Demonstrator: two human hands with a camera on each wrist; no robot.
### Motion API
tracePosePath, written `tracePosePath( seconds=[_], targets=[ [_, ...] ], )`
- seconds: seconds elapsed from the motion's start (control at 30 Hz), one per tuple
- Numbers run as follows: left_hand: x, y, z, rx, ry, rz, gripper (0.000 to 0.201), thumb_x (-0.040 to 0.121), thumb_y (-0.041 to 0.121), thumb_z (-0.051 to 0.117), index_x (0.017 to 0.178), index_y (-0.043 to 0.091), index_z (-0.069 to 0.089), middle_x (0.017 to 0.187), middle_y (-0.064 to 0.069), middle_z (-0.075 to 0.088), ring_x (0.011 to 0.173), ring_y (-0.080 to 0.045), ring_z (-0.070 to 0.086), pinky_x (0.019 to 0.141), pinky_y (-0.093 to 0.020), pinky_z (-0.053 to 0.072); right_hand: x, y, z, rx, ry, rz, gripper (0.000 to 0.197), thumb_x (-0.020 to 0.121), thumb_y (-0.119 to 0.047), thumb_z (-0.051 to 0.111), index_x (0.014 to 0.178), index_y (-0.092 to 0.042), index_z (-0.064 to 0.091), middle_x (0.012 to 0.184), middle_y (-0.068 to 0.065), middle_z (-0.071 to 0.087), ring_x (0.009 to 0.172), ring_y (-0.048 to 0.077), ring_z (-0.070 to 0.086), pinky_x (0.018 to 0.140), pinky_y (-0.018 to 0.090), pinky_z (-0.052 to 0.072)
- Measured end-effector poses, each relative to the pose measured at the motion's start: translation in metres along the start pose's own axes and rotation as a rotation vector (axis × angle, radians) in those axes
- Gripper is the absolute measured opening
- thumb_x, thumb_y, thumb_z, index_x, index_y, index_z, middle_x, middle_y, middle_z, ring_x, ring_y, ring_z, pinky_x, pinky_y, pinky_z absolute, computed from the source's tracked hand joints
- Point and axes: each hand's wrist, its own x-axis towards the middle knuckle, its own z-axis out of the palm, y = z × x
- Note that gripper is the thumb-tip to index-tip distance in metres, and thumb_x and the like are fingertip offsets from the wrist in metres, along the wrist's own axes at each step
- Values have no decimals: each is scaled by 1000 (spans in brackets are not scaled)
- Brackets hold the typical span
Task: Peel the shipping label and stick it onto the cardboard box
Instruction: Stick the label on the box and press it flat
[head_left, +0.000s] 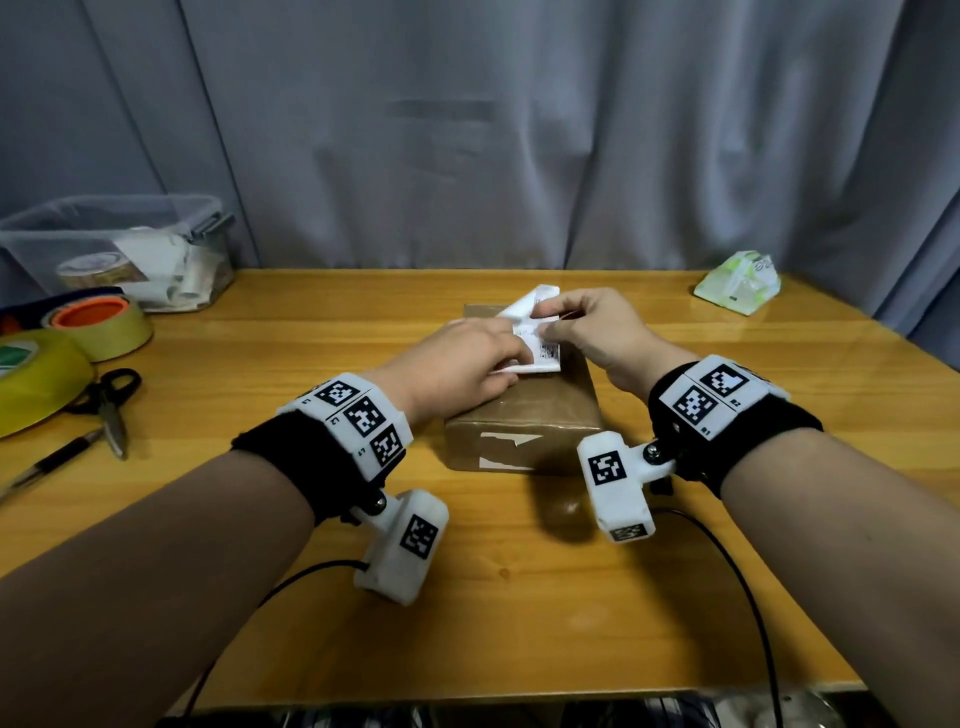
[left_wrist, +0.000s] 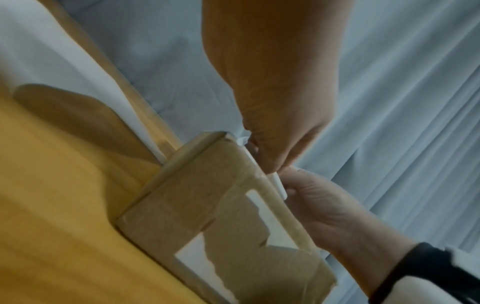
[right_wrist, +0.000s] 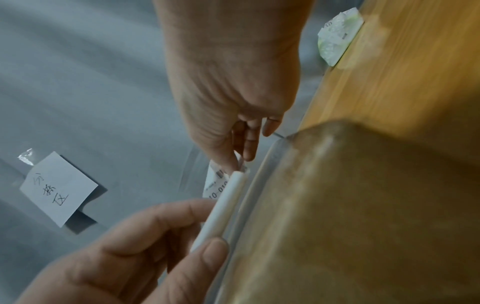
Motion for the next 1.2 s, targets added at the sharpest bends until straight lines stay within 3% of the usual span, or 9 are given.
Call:
tracePosePath(
  seconds=[0.1, 0.33, 0.63, 0.77, 0.87, 0.97, 1.07, 1.13, 1.2],
  targets=[
    [1, 2, -1, -86, 9, -47, 20, 86, 19, 57, 105, 18, 64, 93, 6, 52, 98, -16, 51, 87, -27, 36, -4, 0, 1, 48, -53, 44, 35, 80, 9, 62, 113, 0, 60, 78, 3, 61, 67, 10, 57, 53, 7, 50],
    [3, 7, -2, -88, 24, -41, 17, 86, 18, 57, 102, 15, 64, 109, -1, 62, 103, -17, 53, 83, -22, 34, -6, 4, 2, 35, -64, 61, 42, 79, 11, 61, 120, 2, 56, 75, 3, 59, 43, -3, 58, 49, 7, 47],
    [1, 11, 0, -79, -28, -40, 19, 87, 19, 56, 105, 17, 64, 111, 0, 61, 106, -19, 54, 92, -34, 43, -11, 7, 3, -13, -82, 67, 44, 81, 11, 58, 124, 3, 53, 74, 1, 57, 61, 9, 54, 51, 5, 47],
    [1, 9, 2, -97, -36, -51, 21, 88, 20, 55, 107, 17, 63, 111, 0, 60, 103, -17, 53, 87, -27, 40, -10, 12, 5, -103, -54, 19, 41, 81, 8, 61, 122, 3, 56, 72, -8, 48, 58, -1, 48, 48, 1, 40],
    [1, 6, 5, -163, -41, -55, 22, 89, 22, 55, 108, 17, 65, 109, 0, 59, 94, -10, 49, 83, -20, 36, -8, 17, 6, -183, -25, -38, 40, 81, 4, 64, 120, 4, 57, 92, -3, 50, 73, 1, 50, 61, 4, 45],
    [0, 5, 9, -207, -37, -56, 22, 89, 24, 56, 105, 16, 68, 103, 2, 57, 91, -7, 47, 83, -20, 37, -7, 23, 6, -222, -19, -77, 41, 80, -2, 67, 120, -3, 60, 118, 6, 49, 92, 9, 53, 81, 15, 49],
    [-3, 3, 9, -335, -24, -71, 22, 90, 25, 56, 96, 11, 71, 95, 3, 58, 91, -9, 52, 86, -21, 40, -8, 29, 1, -434, 72, -117, 34, 77, -24, 73, 110, -24, 66, 110, -1, 42, 111, 17, 41, 103, 32, 37],
    [-4, -1, 10, -494, -4, -141, 27, 92, 22, 51, 91, 7, 73, 100, -2, 67, 99, -14, 59, 95, -25, 43, -13, 27, -3, -634, 124, -173, 24, 76, -36, 72, 98, -29, 68, 103, -4, 37, 104, 14, 32, 97, 31, 28],
    [-4, -6, 11, -606, 41, -247, 30, 93, 24, 49, 94, 8, 74, 105, -5, 72, 101, -15, 63, 97, -28, 46, -16, 24, -4, -702, 65, -256, 18, 77, -37, 71, 92, -28, 72, 96, -5, 41, 100, 15, 34, 94, 32, 28]
  ],
)
